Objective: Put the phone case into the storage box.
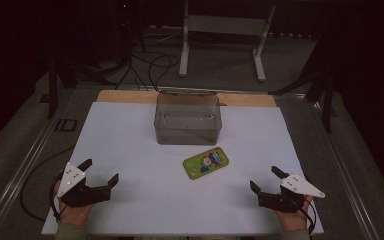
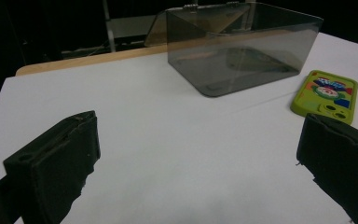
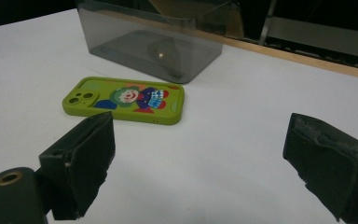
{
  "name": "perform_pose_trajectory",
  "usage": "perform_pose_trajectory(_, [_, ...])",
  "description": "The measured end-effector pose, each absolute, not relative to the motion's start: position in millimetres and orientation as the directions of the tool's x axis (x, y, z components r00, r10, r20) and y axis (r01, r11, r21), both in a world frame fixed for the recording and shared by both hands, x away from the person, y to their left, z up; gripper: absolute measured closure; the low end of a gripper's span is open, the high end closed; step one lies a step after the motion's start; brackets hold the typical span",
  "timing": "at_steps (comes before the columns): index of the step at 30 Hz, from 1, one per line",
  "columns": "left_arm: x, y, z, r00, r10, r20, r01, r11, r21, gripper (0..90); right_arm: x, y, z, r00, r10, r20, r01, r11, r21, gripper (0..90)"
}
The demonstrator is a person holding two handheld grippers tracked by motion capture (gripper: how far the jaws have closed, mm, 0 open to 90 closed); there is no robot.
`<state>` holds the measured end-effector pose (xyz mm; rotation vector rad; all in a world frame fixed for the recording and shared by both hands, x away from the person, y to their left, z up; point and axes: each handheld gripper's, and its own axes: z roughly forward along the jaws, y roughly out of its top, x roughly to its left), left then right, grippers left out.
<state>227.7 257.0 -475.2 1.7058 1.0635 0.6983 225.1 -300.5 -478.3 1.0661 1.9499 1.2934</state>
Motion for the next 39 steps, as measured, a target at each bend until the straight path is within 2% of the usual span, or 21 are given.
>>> perform_pose_trajectory(19, [244.2, 240.2, -467.5, 0.473, 0.881, -0.023, 0.406, -0.195, 0.893, 0.0, 229.0, -301.6, -484.5, -0.509, 0.861, -0.010, 0.321, 0.201, 0.926, 9.1])
perform_pose_trajectory(28, [259.7, 216.3, -445.1, 0.529, 0.849, 0.007, 0.353, -0.227, 0.908, 0.0, 228.5, -301.7, -483.7, -0.509, 0.861, -0.004, 0.311, 0.189, 0.931, 9.1])
perform_pose_trajectory(39, [277.4, 186.0, -439.6, 0.577, 0.817, 0.012, 0.353, -0.263, 0.898, 0.0, 228.5, -302.8, -483.5, -0.506, 0.863, 0.001, 0.312, 0.182, 0.933, 9.1])
